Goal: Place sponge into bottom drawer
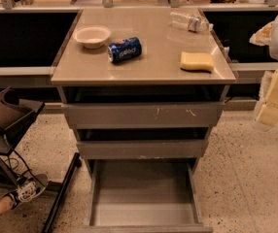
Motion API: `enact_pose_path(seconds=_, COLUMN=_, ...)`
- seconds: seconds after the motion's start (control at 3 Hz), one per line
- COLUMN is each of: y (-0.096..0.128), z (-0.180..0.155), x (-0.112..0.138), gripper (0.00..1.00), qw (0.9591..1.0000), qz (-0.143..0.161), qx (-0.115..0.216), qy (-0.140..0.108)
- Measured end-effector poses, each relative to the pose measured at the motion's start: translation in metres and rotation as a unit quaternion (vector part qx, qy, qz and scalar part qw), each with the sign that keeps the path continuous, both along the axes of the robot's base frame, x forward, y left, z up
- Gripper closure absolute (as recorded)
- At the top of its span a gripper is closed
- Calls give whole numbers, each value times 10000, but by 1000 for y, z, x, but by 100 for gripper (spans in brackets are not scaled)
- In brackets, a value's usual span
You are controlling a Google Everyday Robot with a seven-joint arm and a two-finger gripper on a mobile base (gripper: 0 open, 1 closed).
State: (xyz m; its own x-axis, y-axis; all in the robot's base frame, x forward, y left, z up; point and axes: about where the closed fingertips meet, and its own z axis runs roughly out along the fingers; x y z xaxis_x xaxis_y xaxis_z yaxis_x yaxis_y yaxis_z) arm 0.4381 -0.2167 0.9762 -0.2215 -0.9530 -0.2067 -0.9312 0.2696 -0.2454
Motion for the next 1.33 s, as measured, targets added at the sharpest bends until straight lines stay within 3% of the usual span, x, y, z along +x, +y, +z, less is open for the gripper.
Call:
enact_pose_path(seconds=0.33, y=8, z=2, x=24, gripper=0, qw=9999, qz=48, qx=82, qy=-62)
enact_pose_path(seconds=0.67, y=8, z=2, x=24, gripper=0, qw=9999, qz=49, qx=84, qy=-64)
enact_pose_path(seconds=1.0, y=10, z=8, x=32, gripper=0, qw=9991, qz=182, qx=279, qy=-258)
enact_pose_path(seconds=1.33, y=23, z=8, x=73, gripper=0, qw=9958, qz=575, qx=617, qy=-369)
